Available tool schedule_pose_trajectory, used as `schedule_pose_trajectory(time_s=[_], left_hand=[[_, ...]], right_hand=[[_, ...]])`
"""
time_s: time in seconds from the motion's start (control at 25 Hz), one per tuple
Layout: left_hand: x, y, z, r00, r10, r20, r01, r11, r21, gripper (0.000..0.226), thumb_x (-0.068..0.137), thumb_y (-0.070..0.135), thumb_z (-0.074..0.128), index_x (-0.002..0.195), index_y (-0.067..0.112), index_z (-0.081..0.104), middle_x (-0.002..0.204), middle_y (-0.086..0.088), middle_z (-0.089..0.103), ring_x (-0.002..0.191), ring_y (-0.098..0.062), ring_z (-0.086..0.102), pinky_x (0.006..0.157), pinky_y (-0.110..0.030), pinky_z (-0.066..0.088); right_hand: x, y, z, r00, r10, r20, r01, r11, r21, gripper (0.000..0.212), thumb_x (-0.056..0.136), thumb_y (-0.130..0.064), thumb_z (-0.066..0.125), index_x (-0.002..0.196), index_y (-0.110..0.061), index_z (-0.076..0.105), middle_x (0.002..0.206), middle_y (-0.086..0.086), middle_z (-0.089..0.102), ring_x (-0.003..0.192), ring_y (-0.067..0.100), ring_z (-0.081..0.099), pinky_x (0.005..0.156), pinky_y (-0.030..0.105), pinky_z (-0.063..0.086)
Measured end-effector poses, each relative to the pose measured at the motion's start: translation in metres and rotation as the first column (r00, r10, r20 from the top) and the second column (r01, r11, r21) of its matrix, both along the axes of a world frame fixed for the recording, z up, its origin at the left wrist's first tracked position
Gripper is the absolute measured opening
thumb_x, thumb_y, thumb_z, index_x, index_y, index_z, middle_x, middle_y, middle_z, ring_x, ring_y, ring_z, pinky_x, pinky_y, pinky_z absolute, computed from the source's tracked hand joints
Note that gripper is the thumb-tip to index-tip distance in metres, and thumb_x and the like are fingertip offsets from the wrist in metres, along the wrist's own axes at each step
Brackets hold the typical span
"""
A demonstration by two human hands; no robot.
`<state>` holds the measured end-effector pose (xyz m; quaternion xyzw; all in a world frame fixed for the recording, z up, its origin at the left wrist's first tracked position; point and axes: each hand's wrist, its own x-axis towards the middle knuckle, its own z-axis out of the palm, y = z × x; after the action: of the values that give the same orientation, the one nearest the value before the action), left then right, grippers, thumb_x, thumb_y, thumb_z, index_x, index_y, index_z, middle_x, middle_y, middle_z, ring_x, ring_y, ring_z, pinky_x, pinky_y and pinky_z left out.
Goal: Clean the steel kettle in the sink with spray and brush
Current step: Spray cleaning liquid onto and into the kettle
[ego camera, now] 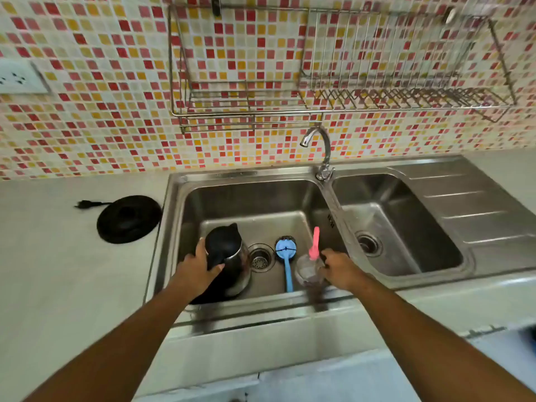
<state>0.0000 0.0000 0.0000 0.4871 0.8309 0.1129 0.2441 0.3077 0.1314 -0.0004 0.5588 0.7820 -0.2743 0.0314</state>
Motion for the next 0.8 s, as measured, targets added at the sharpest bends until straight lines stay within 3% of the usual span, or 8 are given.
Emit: schedule_pose_trajectory(time_s=[0.08, 0.16, 0.24, 0.32, 0.44, 0.56, 0.68, 0.8], left_hand=[[-0.002, -0.002, -0.017, 0.994, 0.065, 0.086, -0.066, 0.998, 0.015, 0.087, 0.088, 0.046, 0.058, 0.152, 0.021, 0.004, 0.122, -0.024, 0.056, 0.106, -0.042, 0.059, 0.09, -0.044, 0.049], [0.002, -0.009, -0.029, 0.985, 0.134, 0.106, -0.143, 0.987, 0.079, 0.074, 0.087, 0.042, 0.062, 0.145, 0.015, 0.024, 0.112, -0.022, 0.062, 0.097, -0.04, 0.062, 0.08, -0.044, 0.052], [0.004, -0.01, -0.033, 0.972, 0.206, 0.109, -0.221, 0.964, 0.145, 0.048, 0.086, 0.039, 0.065, 0.115, 0.006, 0.044, 0.097, -0.019, 0.064, 0.082, -0.035, 0.061, 0.066, -0.039, 0.048], [0.004, -0.007, -0.035, 0.965, 0.234, 0.119, -0.249, 0.96, 0.129, 0.04, 0.085, 0.041, 0.066, 0.092, 0.007, 0.045, 0.082, -0.014, 0.061, 0.07, -0.027, 0.054, 0.06, -0.035, 0.042], [0.002, -0.002, -0.05, 0.941, 0.256, 0.223, -0.263, 0.965, 0.002, 0.045, 0.086, 0.046, 0.062, 0.088, 0.002, 0.054, 0.078, -0.013, 0.065, 0.07, -0.026, 0.058, 0.061, -0.031, 0.041], [0.001, 0.003, -0.058, 0.831, 0.336, 0.444, -0.341, 0.937, -0.07, 0.041, 0.086, 0.042, 0.064, 0.095, 0.003, 0.056, 0.078, -0.01, 0.068, 0.069, -0.019, 0.063, 0.057, -0.023, 0.041], [0.008, 0.006, -0.061, 0.808, 0.326, 0.491, -0.417, 0.905, 0.084, 0.038, 0.084, 0.042, 0.066, 0.087, 0.006, 0.053, 0.073, -0.013, 0.064, 0.068, -0.024, 0.064, 0.062, -0.031, 0.047], [0.006, 0.015, -0.038, 0.837, 0.358, 0.413, -0.489, 0.828, 0.273, 0.041, 0.08, 0.046, 0.069, 0.063, 0.016, 0.047, 0.057, -0.004, 0.052, 0.056, -0.019, 0.054, 0.053, -0.028, 0.04]], right_hand=[[-0.008, 0.001, -0.012, 0.995, -0.095, -0.017, 0.096, 0.995, 0.015, 0.036, 0.09, -0.02, 0.059, 0.121, -0.004, 0.053, 0.119, 0.019, 0.062, 0.109, 0.034, 0.06, 0.083, 0.03, 0.044], [-0.015, 0.001, -0.021, 0.984, -0.178, 0.004, 0.178, 0.984, 0.0, 0.035, 0.089, -0.019, 0.06, 0.119, -0.004, 0.052, 0.12, 0.019, 0.06, 0.11, 0.035, 0.058, 0.083, 0.031, 0.044], [-0.018, 0.007, -0.03, 0.973, -0.232, 0.002, 0.232, 0.972, -0.017, 0.034, 0.088, -0.017, 0.061, 0.119, -0.004, 0.053, 0.118, 0.02, 0.061, 0.11, 0.035, 0.059, 0.087, 0.033, 0.045], [-0.021, 0.014, -0.038, 0.966, -0.256, -0.028, 0.255, 0.967, -0.022, 0.036, 0.087, -0.015, 0.062, 0.12, -0.005, 0.054, 0.117, 0.019, 0.062, 0.108, 0.036, 0.059, 0.09, 0.035, 0.046], [-0.025, 0.022, -0.055, 0.958, -0.283, -0.039, 0.28, 0.956, -0.083, 0.043, 0.089, -0.012, 0.062, 0.13, -0.007, 0.049, 0.119, 0.02, 0.061, 0.108, 0.037, 0.059, 0.091, 0.038, 0.047], [-0.031, 0.029, -0.07, 0.928, -0.366, -0.073, 0.35, 0.921, -0.169, 0.046, 0.093, -0.016, 0.059, 0.135, -0.009, 0.042, 0.12, 0.021, 0.06, 0.111, 0.039, 0.059, 0.088, 0.036, 0.046], [-0.034, 0.037, -0.076, 0.897, -0.426, -0.114, 0.398, 0.894, -0.208, 0.038, 0.097, -0.021, 0.052, 0.131, -0.006, 0.043, 0.117, 0.023, 0.062, 0.106, 0.04, 0.062, 0.093, 0.043, 0.049], [-0.031, 0.032, -0.066, 0.905, -0.391, -0.165, 0.363, 0.915, -0.175, 0.032, 0.096, -0.017, 0.053, 0.125, -0.003, 0.049, 0.113, 0.022, 0.063, 0.101, 0.035, 0.063, 0.088, 0.036, 0.051]])
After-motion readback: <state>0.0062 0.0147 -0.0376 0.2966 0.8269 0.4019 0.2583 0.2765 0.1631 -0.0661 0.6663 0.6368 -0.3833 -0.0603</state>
